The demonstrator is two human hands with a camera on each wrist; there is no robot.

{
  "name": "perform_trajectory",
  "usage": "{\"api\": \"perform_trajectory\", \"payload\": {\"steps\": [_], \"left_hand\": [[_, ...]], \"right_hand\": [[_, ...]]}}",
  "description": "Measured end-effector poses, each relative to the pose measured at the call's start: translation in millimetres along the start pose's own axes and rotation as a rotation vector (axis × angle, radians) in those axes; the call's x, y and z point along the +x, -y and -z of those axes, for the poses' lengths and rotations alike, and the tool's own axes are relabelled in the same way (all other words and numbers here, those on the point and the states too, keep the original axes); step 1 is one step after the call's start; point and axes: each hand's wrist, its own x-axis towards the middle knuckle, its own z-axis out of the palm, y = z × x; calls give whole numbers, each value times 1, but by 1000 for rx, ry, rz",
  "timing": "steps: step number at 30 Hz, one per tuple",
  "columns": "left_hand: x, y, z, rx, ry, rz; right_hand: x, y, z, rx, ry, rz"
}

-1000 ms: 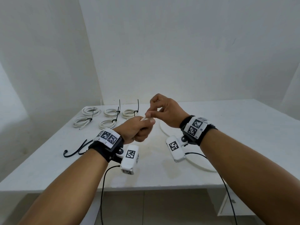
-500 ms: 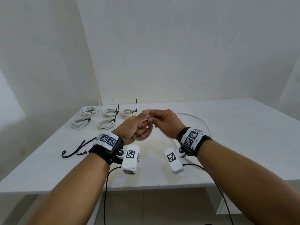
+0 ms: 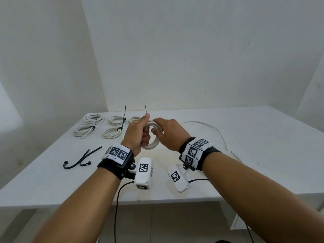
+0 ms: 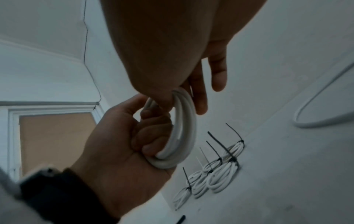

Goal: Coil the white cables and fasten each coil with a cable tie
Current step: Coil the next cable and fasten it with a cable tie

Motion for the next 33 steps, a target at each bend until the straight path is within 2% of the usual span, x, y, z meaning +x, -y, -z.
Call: {"api": "perform_trajectory", "payload": {"steps": [3,5,10,15,20,23,27,33], "left_hand": [[-2,-3,12,-119,59,121],[-3,-5,20,-111,56,165],[-13,-5,37,7,-120,66],[-22,-1,81,-24,-255,39],[-36,-1,138,-22,-408,65],[-46,-3,177,-47,-513,71],[-60,-4,216,-88,-601,81],[-77,-6,241,-99,-660,78]], "right_hand": [[5,6,-7,-41,24,-61],[7,13,-13,-101,53,-78],[14,43,-28,-172,69,-20],[23,79,-52,8,156,8],[33,104,-76,179,314,-38],[41,109,-96,317,374,-128],[56,114,-130,75,444,-66],[95,123,-175,-119,486,6]]}}
